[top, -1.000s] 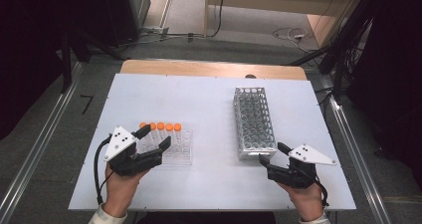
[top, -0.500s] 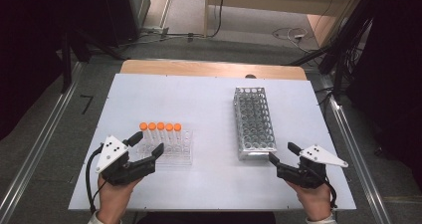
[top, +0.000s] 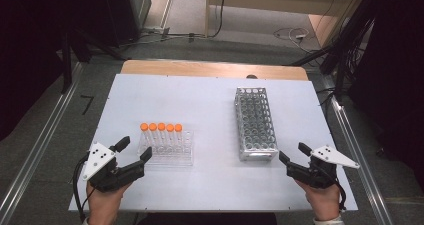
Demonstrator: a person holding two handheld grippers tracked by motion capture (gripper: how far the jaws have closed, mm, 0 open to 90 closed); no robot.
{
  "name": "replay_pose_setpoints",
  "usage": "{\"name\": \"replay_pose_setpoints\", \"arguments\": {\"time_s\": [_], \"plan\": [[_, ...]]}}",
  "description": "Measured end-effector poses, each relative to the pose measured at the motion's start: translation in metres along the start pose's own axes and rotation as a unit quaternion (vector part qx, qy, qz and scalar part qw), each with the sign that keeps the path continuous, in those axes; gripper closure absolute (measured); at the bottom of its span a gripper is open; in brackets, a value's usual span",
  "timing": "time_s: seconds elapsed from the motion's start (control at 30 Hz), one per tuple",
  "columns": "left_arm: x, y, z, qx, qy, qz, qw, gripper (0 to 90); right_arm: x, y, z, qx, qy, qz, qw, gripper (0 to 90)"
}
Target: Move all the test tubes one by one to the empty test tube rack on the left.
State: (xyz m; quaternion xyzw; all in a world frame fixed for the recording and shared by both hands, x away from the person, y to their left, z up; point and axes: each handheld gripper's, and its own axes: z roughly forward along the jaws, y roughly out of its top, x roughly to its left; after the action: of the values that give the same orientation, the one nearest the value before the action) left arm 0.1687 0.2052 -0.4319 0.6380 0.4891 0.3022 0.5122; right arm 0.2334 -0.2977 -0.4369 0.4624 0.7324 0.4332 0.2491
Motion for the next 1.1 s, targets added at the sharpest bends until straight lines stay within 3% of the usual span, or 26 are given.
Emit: {"name": "replay_pose_setpoints", "arguments": {"time_s": [0.5,0.67,0.8,1.1], "plan": [[0.018,-0.016,-0.014,0.011,0.030,-0.006,0.9995,23.3,-0.023,-0.009,-0.009,-0.003,-0.030,0.015,0.9994,23.1],[0.025,-0.022,-0.018,0.018,0.043,-0.009,0.9989,23.3,-0.032,-0.015,-0.009,0.003,-0.061,0.008,0.9981,22.8],[0.035,-0.029,-0.017,0.029,0.064,-0.010,0.9975,23.3,-0.041,-0.019,-0.009,0.005,-0.072,0.018,0.9972,22.7],[0.053,-0.039,-0.014,0.057,0.090,-0.023,0.9941,23.3,-0.060,-0.029,-0.009,0.015,-0.094,0.046,0.9944,22.7]]}}
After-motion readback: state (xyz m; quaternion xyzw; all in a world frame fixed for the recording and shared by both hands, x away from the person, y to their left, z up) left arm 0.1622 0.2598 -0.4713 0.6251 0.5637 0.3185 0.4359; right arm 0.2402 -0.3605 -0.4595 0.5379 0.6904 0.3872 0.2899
